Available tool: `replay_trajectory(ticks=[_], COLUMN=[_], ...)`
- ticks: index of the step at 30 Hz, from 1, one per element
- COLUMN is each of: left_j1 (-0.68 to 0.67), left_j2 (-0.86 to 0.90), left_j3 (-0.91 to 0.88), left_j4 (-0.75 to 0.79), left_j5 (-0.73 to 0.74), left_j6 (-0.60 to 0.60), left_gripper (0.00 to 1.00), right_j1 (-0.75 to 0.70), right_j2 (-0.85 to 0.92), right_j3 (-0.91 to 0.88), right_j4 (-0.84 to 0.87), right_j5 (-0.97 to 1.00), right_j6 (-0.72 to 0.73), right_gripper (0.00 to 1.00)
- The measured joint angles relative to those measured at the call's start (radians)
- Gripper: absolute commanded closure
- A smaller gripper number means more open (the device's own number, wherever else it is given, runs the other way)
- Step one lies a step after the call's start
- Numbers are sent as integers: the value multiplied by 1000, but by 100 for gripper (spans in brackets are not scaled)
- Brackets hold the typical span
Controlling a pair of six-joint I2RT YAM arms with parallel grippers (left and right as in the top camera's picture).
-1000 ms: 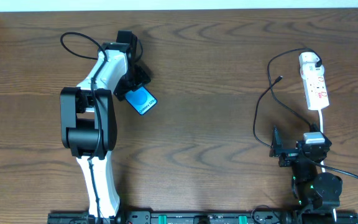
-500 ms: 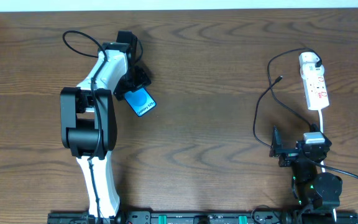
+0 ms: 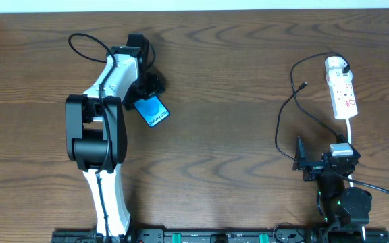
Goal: Plug charger to phone and switch on socket
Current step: 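Close the left gripper on the phone and tilt it upright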
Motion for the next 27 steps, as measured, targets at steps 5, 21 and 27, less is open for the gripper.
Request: replay_trajectory(ticks=[5,21,27], left_j1=[1,2,2], left_j2=[0,-19,-20], left_j3=[-4,-42,-44], left_j4=[0,10,7], left_j5=[7,44,47], left_j6=[-30,-153,-156], left_gripper=[0,7,17], right_j1=[0,0,0], right_j2=[0,0,0], right_j3=[0,0,0], right_j4=[0,0,0], right_j5=[0,0,0], right_j6=[0,0,0], right_gripper=[1,1,1])
